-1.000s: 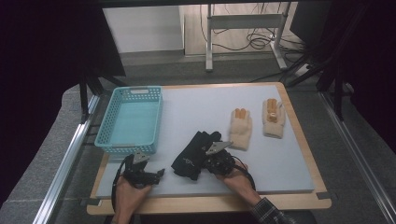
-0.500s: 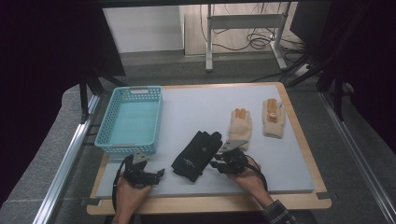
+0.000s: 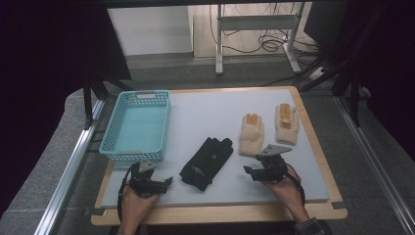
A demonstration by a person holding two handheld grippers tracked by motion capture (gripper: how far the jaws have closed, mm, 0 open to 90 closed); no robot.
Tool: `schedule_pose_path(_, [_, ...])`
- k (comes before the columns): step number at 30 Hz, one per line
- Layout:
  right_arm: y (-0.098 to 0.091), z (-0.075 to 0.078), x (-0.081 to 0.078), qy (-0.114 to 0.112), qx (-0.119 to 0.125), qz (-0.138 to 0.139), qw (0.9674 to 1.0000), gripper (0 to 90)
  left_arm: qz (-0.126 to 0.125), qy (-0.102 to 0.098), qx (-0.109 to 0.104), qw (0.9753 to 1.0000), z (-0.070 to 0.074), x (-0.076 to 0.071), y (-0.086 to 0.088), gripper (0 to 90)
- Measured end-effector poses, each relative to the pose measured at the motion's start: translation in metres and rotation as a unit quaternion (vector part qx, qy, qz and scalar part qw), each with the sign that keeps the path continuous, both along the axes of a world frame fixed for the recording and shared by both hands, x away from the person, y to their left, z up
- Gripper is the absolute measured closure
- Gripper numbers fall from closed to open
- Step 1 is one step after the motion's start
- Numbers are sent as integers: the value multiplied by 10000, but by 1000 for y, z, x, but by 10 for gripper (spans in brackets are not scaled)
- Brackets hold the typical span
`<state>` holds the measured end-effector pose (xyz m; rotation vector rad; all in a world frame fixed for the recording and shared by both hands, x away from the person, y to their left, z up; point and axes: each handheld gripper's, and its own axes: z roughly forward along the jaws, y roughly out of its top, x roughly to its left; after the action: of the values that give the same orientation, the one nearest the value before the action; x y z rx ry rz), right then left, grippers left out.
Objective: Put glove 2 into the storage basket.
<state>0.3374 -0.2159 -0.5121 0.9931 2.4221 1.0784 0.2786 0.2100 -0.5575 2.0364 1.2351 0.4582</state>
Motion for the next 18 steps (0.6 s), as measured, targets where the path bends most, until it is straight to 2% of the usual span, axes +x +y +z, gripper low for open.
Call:
schedule_pose_path(7, [-33, -8, 2, -19, -54, -488, 9988, 199, 2, 1, 1, 10000, 0, 0, 0, 24])
schedule_pose_path(11, [-43, -14, 4, 24, -113, -607, 9981, 150, 6, 4, 4, 10000, 0, 0, 0, 23])
schedule_pose_path(13, [-46, -18, 4, 26, -246, -628, 9977, 133, 4, 6, 3, 10000, 0, 0, 0, 23])
schedule_pose_path(18, [-45, -19, 4, -20, -278, -642, 9975, 110, 1, 12, 1, 10000, 0, 0, 0, 22])
